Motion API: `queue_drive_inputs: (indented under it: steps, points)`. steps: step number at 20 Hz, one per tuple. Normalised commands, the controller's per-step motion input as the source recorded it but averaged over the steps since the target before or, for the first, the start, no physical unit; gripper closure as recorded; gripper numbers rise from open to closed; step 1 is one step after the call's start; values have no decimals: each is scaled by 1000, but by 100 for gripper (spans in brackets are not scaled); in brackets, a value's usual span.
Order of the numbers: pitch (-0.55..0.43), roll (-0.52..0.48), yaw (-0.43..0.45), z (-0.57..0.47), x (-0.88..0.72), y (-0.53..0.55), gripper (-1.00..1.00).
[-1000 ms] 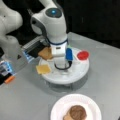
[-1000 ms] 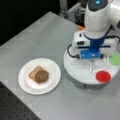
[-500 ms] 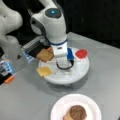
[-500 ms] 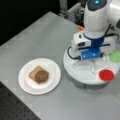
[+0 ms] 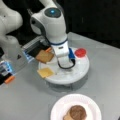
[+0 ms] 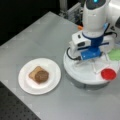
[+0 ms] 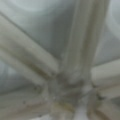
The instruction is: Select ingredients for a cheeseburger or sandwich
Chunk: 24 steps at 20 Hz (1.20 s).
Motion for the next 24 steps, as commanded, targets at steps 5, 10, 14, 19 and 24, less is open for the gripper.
queue_drive_inputs:
  steps: [5,10,14,19,24]
  points:
    - [60,166,134,76,139,-37,-100]
    - [72,179,104,30,160,-19,-100]
    - [67,175,100,6,185,-17,-100]
    - [50,184,55,41,147,-24,-100]
    - [57,193,48,68,82,-29,-100]
